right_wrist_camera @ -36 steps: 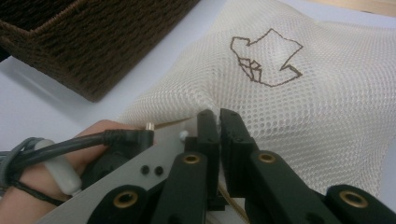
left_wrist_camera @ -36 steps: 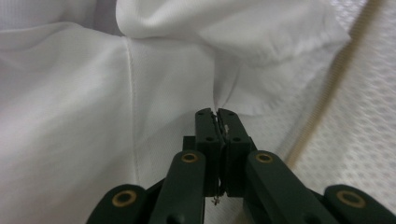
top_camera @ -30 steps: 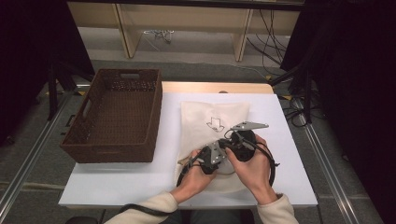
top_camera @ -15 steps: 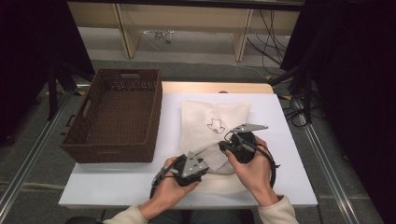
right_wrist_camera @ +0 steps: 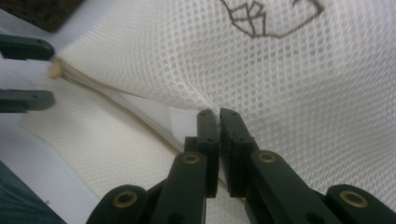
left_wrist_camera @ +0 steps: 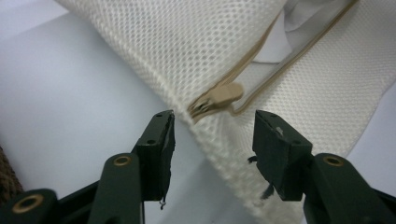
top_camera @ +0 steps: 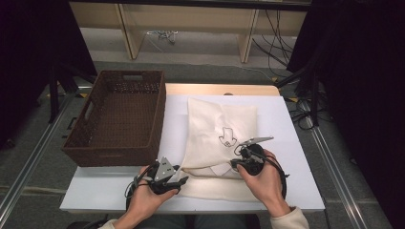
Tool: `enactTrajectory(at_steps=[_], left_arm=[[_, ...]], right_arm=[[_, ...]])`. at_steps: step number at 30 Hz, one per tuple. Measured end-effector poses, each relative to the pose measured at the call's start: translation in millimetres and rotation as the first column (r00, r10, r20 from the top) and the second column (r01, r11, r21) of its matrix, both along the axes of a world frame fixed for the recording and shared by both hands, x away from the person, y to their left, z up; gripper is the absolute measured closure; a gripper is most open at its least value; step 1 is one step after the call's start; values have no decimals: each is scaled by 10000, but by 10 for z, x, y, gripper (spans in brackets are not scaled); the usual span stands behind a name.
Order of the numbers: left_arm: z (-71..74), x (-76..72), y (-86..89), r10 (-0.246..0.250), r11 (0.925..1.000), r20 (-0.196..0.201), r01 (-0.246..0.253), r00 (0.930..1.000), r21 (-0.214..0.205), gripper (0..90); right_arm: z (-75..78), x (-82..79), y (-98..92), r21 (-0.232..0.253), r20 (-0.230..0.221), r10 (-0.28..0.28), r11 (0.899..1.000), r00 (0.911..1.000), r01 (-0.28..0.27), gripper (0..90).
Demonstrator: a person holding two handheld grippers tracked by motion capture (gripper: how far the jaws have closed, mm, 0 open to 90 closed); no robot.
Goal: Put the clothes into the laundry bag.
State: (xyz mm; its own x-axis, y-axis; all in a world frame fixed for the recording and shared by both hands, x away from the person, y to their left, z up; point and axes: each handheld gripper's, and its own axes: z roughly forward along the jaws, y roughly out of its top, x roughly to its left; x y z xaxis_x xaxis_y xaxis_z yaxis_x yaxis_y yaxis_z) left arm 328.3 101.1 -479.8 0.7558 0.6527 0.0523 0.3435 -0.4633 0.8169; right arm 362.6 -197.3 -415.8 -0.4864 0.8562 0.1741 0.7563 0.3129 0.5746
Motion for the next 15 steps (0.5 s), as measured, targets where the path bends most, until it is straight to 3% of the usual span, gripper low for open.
enactTrajectory(at_steps=[1,2,4,5,6,8,9,10,13,15], left_arm=[[-14,-1,3,22,10000,-211,-23,9998,-8,484],[-34,5,-7,79,9996,-394,-89,9992,-269,483],[-44,10,2,-145,9998,-645,134,9978,-171,502],[-53,-3,-12,-153,9996,-482,142,9987,-234,523],[-57,-3,-10,-237,9997,-421,236,9988,-31,532],[-98,14,2,-313,9994,-624,320,9976,106,574],[-117,27,9,-294,9996,-723,297,9970,28,601],[-136,38,15,-335,9994,-927,330,9951,-65,618],[-151,49,20,-376,9992,-1190,385,9922,50,661],[-162,55,6,-338,9994,-1138,340,9929,-2,697]], right_arm=[[-47,25,-30,-12,-73,-5,10000,10000,5,882],[-91,56,-55,-124,-54,165,9998,9998,-166,882],[-141,90,-50,-295,-427,124,9995,9990,-136,878],[-181,111,-38,-333,-629,169,9993,9979,-190,874],[-220,126,-27,-386,-703,102,9992,9975,-130,866],[-269,148,-18,-551,-712,210,9982,9972,-249,820],[-258,168,-23,-467,-529,545,9973,9971,-570,787],[-212,134,-6,-391,-652,229,9989,9976,-255,770],[-51,64,19,-58,-301,210,9998,9993,-212,704],[82,8,40,16,-40,171,9999,9998,-171,665]])
